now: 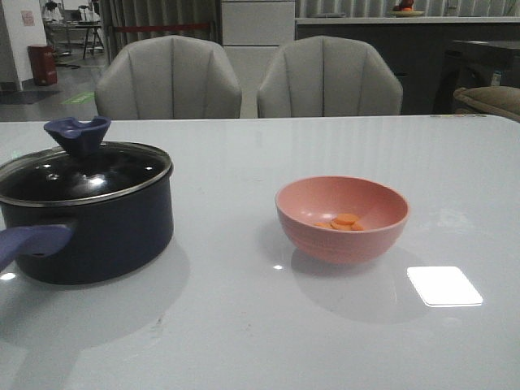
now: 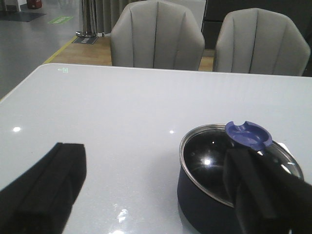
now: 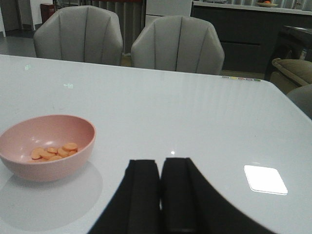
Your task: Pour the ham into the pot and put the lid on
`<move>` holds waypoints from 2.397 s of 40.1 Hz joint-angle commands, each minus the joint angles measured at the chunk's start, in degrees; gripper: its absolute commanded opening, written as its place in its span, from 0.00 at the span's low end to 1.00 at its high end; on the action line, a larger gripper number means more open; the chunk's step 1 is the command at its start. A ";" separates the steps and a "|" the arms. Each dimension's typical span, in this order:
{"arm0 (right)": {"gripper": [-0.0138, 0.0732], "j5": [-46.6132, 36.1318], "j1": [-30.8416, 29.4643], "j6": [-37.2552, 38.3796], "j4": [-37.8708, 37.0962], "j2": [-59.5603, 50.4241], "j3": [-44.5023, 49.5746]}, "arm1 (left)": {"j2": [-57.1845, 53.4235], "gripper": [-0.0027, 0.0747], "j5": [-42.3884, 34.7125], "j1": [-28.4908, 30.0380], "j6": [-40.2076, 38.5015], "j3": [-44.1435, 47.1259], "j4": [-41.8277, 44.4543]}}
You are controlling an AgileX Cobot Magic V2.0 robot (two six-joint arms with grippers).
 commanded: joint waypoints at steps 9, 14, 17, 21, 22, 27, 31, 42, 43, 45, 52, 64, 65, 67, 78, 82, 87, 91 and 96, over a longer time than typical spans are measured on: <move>0.33 -5.10 -0.30 -0.19 -0.57 -1.10 -0.33 | 5.30 0.84 6.10 -0.39 -0.52 -8.00 -1.45; 0.33 -5.10 -0.30 -0.19 -0.57 -1.10 -0.33 | 11.58 0.84 12.61 -0.39 -0.52 -15.05 -1.45; 0.33 -5.10 -0.30 -0.19 -0.57 -1.10 -0.33 | 15.48 0.84 16.97 -0.39 -0.52 -18.97 -1.45; 0.33 -5.10 -0.30 -0.19 -0.57 -1.10 -0.33 | 20.72 0.84 21.45 -0.39 -0.52 -24.33 -1.45; 0.33 -5.10 -0.30 -0.19 -0.57 -1.10 -0.33 | 21.86 0.84 22.40 -0.39 -0.52 -25.31 -1.45; 0.33 -5.10 -0.30 -0.19 -0.57 -1.10 -0.33 | 28.99 0.84 26.00 -0.39 -0.52 -31.09 -1.45; 0.33 -5.10 -0.30 -0.19 -0.57 -1.10 -0.33 | 34.38 0.84 27.84 -0.39 -0.52 -34.94 -1.76; 0.33 -5.10 -0.30 -0.19 -0.57 -1.10 -0.33 | 47.20 0.84 31.93 -7.42 -1.41 -46.27 -1.74; 0.33 -5.10 -0.30 -0.19 -0.57 -1.10 -0.33 | 48.12 0.84 32.34 -8.19 -2.21 -47.41 -1.16; 0.33 -5.10 -0.30 -0.19 -0.57 -1.10 -0.33 | 50.22 0.84 33.36 -9.23 -4.60 -49.08 0.45; 0.33 -5.10 -0.30 -0.19 -0.57 -1.10 -0.33 | 57.86 0.84 37.76 -13.88 -9.48 -56.30 5.58; 0.33 -5.10 -0.30 -0.19 -0.57 -1.15 -0.34 | 68.19 0.84 42.92 -20.67 -17.30 -66.23 12.75; 0.33 -5.10 -0.30 -0.19 -0.57 -1.15 -0.34 | 68.99 0.84 43.29 -20.93 -17.47 -66.98 12.75; 0.33 -5.10 -0.30 -0.19 -0.57 -1.15 -0.34 | 70.24 0.84 44.11 -21.17 -17.61 -67.99 12.75; 0.33 -5.10 -0.30 -0.19 -0.57 -1.15 -0.34 | 73.75 0.84 45.43 -21.17 -20.57 -69.06 12.26; 0.33 -5.10 -0.30 -0.19 -0.57 -1.15 -0.34 | 74.52 0.84 45.43 -21.17 -20.57 -69.06 11.68; 0.33 -5.10 -0.30 -0.19 -0.57 -1.15 -0.34 | 75.58 0.84 45.45 -21.17 -20.57 -69.06 11.20; 0.33 -5.10 -0.30 -0.19 -0.57 -1.15 -0.34 | 77.05 0.84 45.98 -21.17 -20.57 -69.14 11.20; 0.33 -5.10 -0.30 -0.19 -0.57 -1.15 -0.34 | 78.13 0.84 45.98 -21.17 -20.57 -69.14 11.20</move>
